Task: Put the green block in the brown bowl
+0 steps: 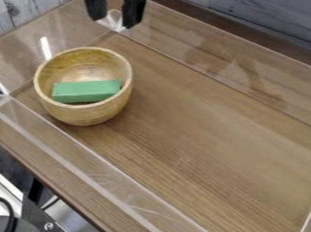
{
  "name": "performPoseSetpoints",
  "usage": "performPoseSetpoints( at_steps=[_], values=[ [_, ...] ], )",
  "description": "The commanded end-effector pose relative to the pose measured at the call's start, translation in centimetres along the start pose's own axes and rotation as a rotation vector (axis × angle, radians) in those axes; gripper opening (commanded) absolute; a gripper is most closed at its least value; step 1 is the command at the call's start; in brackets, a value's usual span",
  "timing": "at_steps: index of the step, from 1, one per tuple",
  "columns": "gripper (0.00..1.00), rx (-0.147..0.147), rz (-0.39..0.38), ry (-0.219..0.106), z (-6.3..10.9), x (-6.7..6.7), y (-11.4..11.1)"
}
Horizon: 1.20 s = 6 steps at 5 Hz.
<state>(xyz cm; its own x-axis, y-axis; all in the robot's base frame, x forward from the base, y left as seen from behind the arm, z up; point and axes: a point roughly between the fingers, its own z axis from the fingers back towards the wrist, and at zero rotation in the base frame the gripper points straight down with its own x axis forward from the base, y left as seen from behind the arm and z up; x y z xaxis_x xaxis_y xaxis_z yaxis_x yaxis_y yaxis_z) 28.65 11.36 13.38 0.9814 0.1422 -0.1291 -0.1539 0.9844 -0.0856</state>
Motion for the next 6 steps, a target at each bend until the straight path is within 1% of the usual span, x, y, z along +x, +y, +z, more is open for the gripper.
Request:
performPoseSetpoints(
  at_steps=[1, 2, 3, 4, 5, 6],
  values=[
    [1.0, 0.007, 0.059, -0.091, 1.8, 1.9, -2.3],
    [1.0, 0.002, 0.116, -0.091, 1.2, 3.8, -3.4],
    [1.0, 0.021, 0.1, -0.123, 0.6, 4.5, -4.4],
    [1.0, 0.041, 0.076, -0.153, 0.1, 4.8, -5.8],
    [0.0, 0.084, 0.148, -0.166, 0.1, 4.4, -6.1],
    [1.0, 0.122, 0.203, -0.189, 0.8, 3.7, -6.0]
  ],
)
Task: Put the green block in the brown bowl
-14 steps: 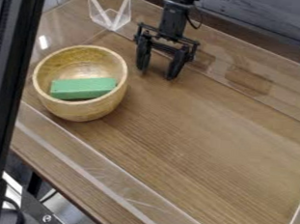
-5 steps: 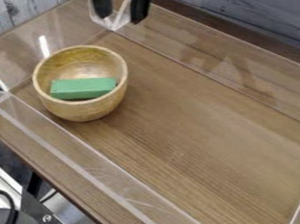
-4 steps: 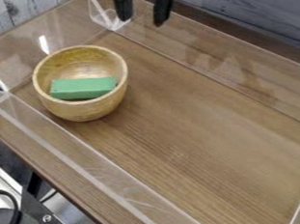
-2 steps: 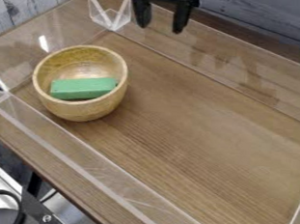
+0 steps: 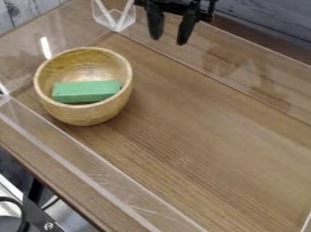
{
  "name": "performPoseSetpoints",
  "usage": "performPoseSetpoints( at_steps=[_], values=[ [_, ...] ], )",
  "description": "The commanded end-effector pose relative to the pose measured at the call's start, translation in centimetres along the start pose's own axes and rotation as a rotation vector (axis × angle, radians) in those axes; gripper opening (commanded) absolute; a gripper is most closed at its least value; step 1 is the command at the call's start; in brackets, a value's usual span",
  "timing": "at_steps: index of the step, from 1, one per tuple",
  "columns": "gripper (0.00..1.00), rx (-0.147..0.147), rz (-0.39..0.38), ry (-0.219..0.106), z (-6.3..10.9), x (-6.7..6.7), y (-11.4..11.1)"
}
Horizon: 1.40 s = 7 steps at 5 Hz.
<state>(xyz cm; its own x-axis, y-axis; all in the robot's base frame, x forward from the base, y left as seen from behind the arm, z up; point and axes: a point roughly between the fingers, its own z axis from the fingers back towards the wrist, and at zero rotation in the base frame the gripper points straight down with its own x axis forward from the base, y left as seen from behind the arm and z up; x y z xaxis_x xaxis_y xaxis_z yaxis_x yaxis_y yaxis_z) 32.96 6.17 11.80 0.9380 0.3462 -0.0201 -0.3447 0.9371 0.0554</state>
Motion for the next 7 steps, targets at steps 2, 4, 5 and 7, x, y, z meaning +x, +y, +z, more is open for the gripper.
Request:
performPoseSetpoints(
  at_steps=[2, 4, 5, 7],
  values=[
    [1.0, -0.044, 0.009, -0.122, 1.5, 1.4, 1.4],
    [1.0, -0.079, -0.077, -0.172, 0.5, 3.5, 3.2],
    [1.0, -0.11, -0.008, -0.194, 0.4, 2.6, 3.5],
    [1.0, -0.17, 0.041, -0.255, 0.6, 1.5, 2.0]
  ],
)
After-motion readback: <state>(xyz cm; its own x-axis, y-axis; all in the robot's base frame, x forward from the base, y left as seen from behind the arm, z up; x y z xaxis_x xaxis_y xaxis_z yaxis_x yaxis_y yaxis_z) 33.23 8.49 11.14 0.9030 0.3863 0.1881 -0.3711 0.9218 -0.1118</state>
